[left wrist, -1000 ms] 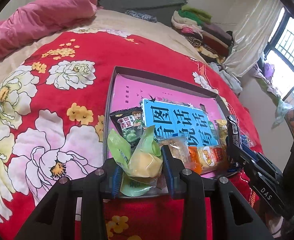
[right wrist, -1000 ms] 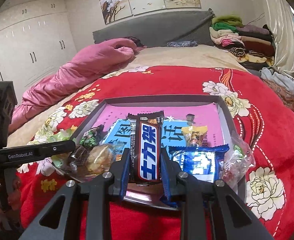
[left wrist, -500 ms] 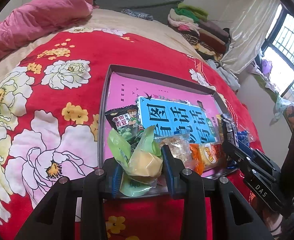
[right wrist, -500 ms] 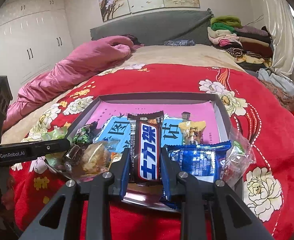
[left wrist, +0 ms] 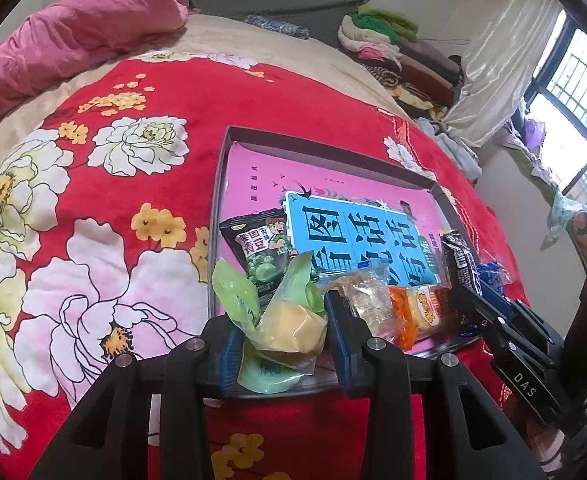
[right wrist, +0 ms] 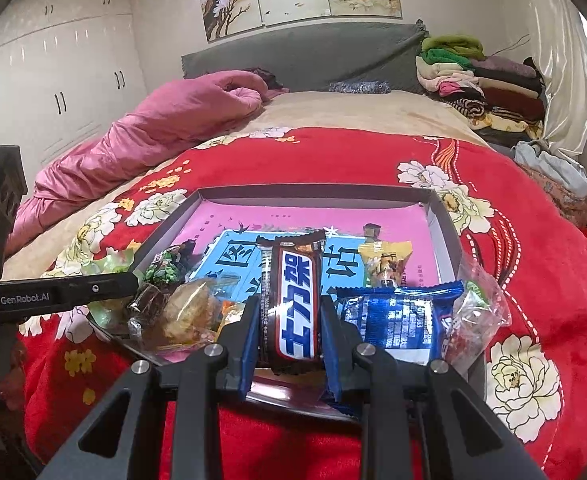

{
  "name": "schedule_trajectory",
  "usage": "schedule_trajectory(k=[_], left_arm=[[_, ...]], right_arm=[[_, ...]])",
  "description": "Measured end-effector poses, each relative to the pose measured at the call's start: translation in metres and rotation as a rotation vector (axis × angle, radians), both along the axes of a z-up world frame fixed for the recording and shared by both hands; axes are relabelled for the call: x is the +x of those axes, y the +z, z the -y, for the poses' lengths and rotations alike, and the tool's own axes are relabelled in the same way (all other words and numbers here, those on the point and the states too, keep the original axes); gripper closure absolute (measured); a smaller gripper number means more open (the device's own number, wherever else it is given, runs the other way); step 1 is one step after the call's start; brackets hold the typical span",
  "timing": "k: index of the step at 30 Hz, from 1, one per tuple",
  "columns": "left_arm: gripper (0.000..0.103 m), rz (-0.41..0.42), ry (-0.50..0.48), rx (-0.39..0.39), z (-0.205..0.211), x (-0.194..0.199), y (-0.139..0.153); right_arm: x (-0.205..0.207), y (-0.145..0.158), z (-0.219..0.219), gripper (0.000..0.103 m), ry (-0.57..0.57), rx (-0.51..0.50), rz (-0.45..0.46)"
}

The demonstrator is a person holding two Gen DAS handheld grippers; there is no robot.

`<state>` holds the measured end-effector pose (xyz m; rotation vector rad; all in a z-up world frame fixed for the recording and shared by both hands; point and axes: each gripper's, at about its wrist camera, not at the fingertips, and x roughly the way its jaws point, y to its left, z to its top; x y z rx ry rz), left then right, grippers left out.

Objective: Organize snacks
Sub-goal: 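Lower green bag into tray with left tool while right tool lowers chocolate bar beside biscuits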

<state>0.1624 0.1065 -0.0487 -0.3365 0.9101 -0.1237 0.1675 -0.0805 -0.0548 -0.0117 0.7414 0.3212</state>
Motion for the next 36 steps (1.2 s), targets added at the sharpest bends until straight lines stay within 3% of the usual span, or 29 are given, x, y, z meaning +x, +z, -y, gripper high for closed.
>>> schedule_trajectory(k=[12, 36], left_arm=[[0.061, -0.005, 0.002, 0.0, -0.0018, 0.0006, -0.0009], [0.044, -0.011, -0.008, -0.015, -0.0026, -0.0022, 0.0017]], right_arm=[[-0.0054, 0.0045, -0.0041, 0.073, 0.024, 0.003, 0.02], [-0.0091, 0.0034, -0.002, 0.073, 0.021, 0.018, 0.003]])
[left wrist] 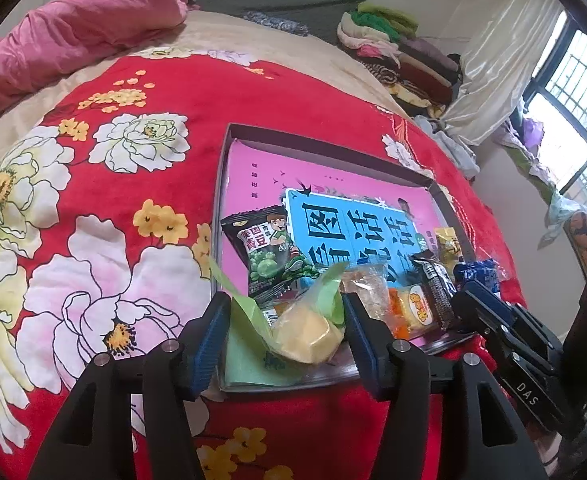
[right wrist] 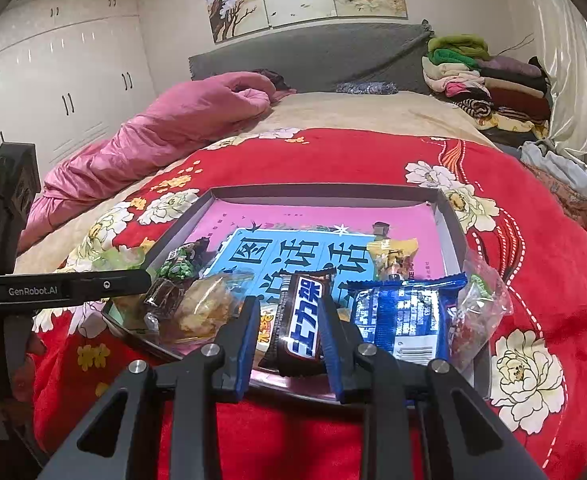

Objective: Organize snacks
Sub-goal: 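Lower green bag into tray with left tool while right tool lowers chocolate bar beside biscuits, then open both tools to release the green bag and chocolate bar in the tray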

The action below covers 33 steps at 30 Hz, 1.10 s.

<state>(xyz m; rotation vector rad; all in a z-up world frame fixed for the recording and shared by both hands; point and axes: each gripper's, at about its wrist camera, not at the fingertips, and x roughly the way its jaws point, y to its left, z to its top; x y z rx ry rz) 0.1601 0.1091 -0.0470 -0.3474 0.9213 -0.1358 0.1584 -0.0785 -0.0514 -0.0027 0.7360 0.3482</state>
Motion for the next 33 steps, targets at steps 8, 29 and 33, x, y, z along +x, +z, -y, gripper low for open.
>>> schedule_trajectory(k=[8, 29, 33], left_arm=[[0.039, 0.021, 0.007, -0.01, -0.001, -0.002, 0.004], [0.031, 0.082, 0.024, 0.01, -0.006, -0.012, 0.022], [0.026, 0.092, 0.026, 0.025, -0.005, -0.014, 0.026]], right_arm=[[0.0, 0.0, -0.001, 0.073, 0.002, -0.003, 0.001], [-0.009, 0.011, 0.004, 0.063, -0.014, 0.014, 0.04], [-0.01, 0.013, 0.008, 0.06, -0.027, 0.017, 0.049]])
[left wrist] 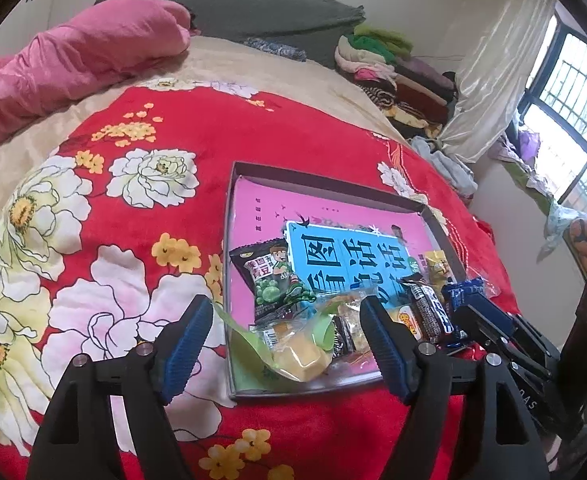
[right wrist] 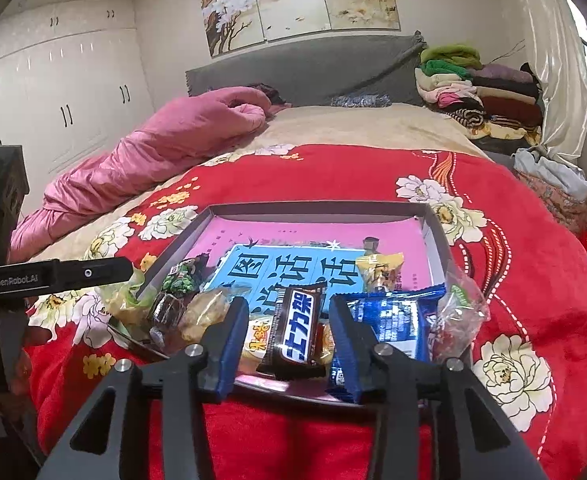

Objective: Organize snacks
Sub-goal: 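Open both tools to release the green bag and chocolate bar in the tray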

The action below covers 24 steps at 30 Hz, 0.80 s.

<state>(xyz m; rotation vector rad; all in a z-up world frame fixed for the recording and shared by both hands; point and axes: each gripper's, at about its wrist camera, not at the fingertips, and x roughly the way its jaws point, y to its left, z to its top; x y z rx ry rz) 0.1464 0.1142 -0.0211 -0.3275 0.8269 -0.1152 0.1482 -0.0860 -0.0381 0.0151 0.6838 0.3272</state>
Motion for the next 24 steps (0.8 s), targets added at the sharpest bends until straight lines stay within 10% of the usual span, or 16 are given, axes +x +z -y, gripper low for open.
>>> schedule_trajectory(k=[24], left_arm=[[0.022, 0.048, -0.015, 0.044, 0.018, -0.025, 0.029]], right_arm=[[-0.013, 0.019, 0.019, 0.044, -0.055, 0.022, 0.042]])
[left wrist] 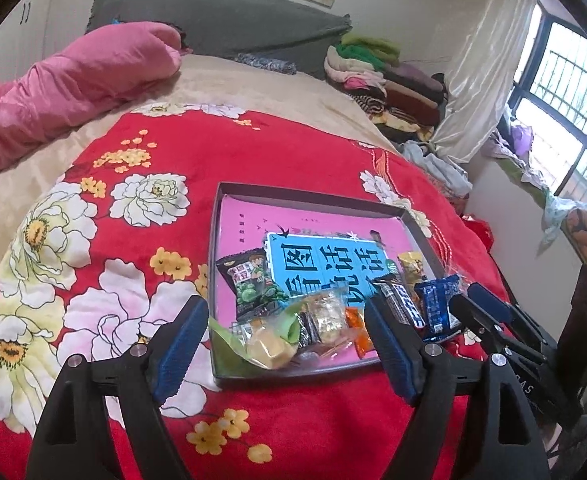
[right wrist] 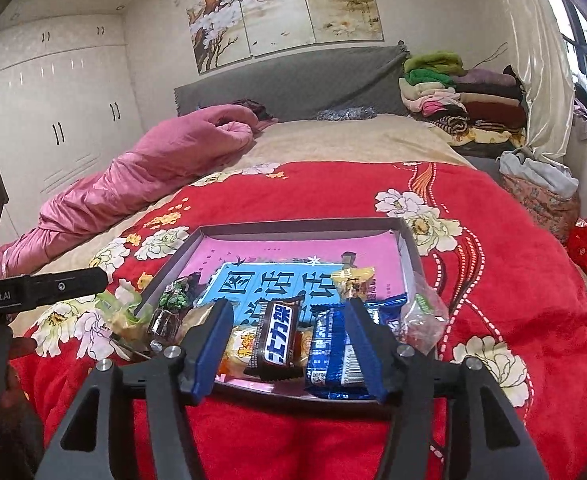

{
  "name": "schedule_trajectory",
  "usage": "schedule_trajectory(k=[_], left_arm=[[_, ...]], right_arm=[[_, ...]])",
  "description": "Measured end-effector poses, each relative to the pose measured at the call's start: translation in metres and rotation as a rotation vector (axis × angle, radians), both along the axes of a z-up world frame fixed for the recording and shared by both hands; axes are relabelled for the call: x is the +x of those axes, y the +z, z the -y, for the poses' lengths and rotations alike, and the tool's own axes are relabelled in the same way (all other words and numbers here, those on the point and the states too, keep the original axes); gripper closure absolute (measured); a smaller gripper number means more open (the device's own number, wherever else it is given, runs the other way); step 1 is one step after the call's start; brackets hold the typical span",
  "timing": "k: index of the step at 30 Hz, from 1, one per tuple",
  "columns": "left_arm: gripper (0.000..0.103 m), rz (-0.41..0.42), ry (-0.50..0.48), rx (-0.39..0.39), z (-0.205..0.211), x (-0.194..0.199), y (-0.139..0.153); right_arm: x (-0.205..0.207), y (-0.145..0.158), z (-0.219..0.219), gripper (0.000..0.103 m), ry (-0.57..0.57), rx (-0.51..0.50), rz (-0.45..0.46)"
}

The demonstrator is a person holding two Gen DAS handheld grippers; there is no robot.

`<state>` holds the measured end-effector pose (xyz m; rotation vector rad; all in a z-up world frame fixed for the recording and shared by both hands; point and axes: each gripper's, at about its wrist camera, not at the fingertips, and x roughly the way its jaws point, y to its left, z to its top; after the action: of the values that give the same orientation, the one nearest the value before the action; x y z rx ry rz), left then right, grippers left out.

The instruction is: Organize snacks

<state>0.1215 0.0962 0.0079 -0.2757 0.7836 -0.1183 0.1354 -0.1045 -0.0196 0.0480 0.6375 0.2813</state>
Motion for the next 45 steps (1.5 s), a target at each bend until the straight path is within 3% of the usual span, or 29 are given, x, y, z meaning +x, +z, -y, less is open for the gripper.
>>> schedule_trajectory(k=[8, 14, 30, 45], left_arm=[[0.021, -0.014, 0.008, 0.029, 0.008, -0.016, 0.003], [0.021, -0.06, 0.013, 0.031, 0.017, -0.03, -0.003], [0.021, -0.133, -0.021, 0.107, 0.045, -0.076, -0.014], [0.021, -0.131, -0.036, 0.164, 0.059, -0.097, -0.01]], right_arm=[[-0.015, 0.01, 0.008, 0.035, -0.015, 0.024, -0.003], [-0.034, 0.008, 0.006, 0.028, -0.022, 0.024, -0.056], [-0.087, 0.002, 0.0, 0.014, -0.054, -0.087, -0.111], [-0.106, 0.003, 0.0, 0.011, -0.077, -0.105, -0.135]])
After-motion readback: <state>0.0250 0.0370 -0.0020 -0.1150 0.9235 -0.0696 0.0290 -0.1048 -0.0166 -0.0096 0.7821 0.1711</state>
